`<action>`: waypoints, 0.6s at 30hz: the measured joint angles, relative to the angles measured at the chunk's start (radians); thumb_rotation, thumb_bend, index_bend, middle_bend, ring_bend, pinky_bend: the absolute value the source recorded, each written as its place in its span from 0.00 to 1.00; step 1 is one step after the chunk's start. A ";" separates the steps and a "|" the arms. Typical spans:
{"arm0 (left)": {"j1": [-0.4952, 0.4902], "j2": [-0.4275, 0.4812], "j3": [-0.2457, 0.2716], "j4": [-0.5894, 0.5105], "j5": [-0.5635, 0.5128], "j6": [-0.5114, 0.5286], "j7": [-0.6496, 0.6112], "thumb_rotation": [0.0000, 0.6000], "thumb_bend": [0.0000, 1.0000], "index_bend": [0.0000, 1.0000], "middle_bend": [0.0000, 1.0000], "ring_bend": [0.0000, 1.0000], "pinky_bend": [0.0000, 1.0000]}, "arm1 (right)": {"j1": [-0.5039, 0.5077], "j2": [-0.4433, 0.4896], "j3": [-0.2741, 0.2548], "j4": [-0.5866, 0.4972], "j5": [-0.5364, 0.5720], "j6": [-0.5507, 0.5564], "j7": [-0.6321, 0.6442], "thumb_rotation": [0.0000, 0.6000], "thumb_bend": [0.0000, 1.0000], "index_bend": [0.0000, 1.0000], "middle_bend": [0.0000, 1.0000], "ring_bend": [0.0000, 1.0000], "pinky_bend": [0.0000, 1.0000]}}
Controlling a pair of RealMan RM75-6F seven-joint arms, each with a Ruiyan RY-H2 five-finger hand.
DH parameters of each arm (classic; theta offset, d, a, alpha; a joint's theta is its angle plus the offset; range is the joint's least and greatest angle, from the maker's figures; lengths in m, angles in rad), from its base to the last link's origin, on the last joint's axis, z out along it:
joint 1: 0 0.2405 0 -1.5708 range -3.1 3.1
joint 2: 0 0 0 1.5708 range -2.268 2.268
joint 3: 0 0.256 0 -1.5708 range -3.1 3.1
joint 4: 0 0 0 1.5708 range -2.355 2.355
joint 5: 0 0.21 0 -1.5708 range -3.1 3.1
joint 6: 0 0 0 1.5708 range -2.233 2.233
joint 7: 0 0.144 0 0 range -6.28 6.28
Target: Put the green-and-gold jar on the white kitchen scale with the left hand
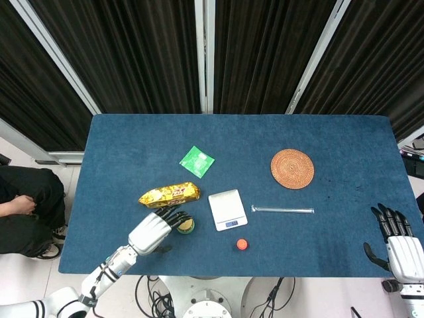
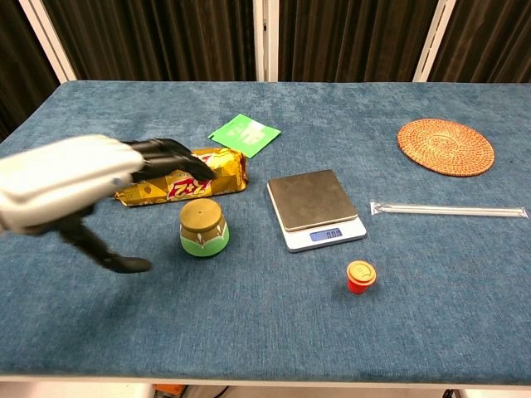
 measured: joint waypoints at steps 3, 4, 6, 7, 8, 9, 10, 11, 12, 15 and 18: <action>-0.027 -0.048 -0.008 0.048 -0.036 -0.027 -0.009 1.00 0.14 0.16 0.17 0.07 0.22 | 0.003 0.001 0.000 0.001 0.003 -0.010 -0.001 1.00 0.28 0.00 0.00 0.00 0.00; -0.034 -0.059 -0.009 0.060 -0.046 -0.035 -0.012 1.00 0.14 0.16 0.17 0.07 0.22 | 0.005 0.001 0.000 0.003 0.005 -0.014 -0.001 1.00 0.28 0.00 0.00 0.00 0.00; -0.048 -0.078 -0.011 0.085 -0.062 -0.047 -0.021 1.00 0.14 0.16 0.17 0.07 0.23 | 0.007 0.000 0.001 0.007 0.008 -0.018 0.001 1.00 0.28 0.00 0.00 0.00 0.00; -0.053 -0.085 -0.011 0.094 -0.068 -0.050 -0.025 1.00 0.14 0.16 0.17 0.07 0.24 | 0.007 0.000 0.001 0.009 0.010 -0.020 0.003 1.00 0.28 0.00 0.00 0.00 0.00; -0.058 -0.093 -0.011 0.106 -0.072 -0.052 -0.033 1.00 0.14 0.16 0.17 0.07 0.25 | 0.007 -0.001 0.001 0.011 0.011 -0.021 0.005 1.00 0.28 0.00 0.00 0.00 0.00; -0.062 -0.099 -0.011 0.115 -0.075 -0.051 -0.037 1.00 0.14 0.16 0.17 0.07 0.27 | 0.007 -0.002 0.001 0.013 0.012 -0.022 0.006 1.00 0.28 0.00 0.00 0.00 0.00; -0.064 -0.105 -0.011 0.124 -0.078 -0.050 -0.039 1.00 0.14 0.17 0.18 0.08 0.28 | 0.007 -0.003 0.001 0.016 0.013 -0.023 0.009 1.00 0.28 0.00 0.00 0.00 0.00; -0.067 -0.112 -0.011 0.135 -0.082 -0.047 -0.042 1.00 0.15 0.17 0.18 0.10 0.30 | 0.007 -0.004 0.001 0.019 0.013 -0.022 0.012 1.00 0.28 0.00 0.00 0.00 0.00; -0.069 -0.118 -0.010 0.143 -0.086 -0.045 -0.043 1.00 0.15 0.19 0.20 0.12 0.33 | 0.007 -0.006 0.002 0.023 0.011 -0.020 0.015 1.00 0.28 0.00 0.00 0.00 0.00; -0.076 -0.130 -0.005 0.162 -0.093 -0.036 -0.043 1.00 0.16 0.26 0.25 0.18 0.42 | 0.005 -0.013 0.002 0.040 0.008 -0.011 0.025 1.00 0.28 0.00 0.00 0.00 0.00; -0.081 -0.137 0.002 0.174 -0.094 -0.028 -0.031 1.00 0.18 0.36 0.33 0.26 0.51 | 0.005 -0.015 0.002 0.043 0.008 -0.012 0.027 1.00 0.28 0.00 0.00 0.00 0.00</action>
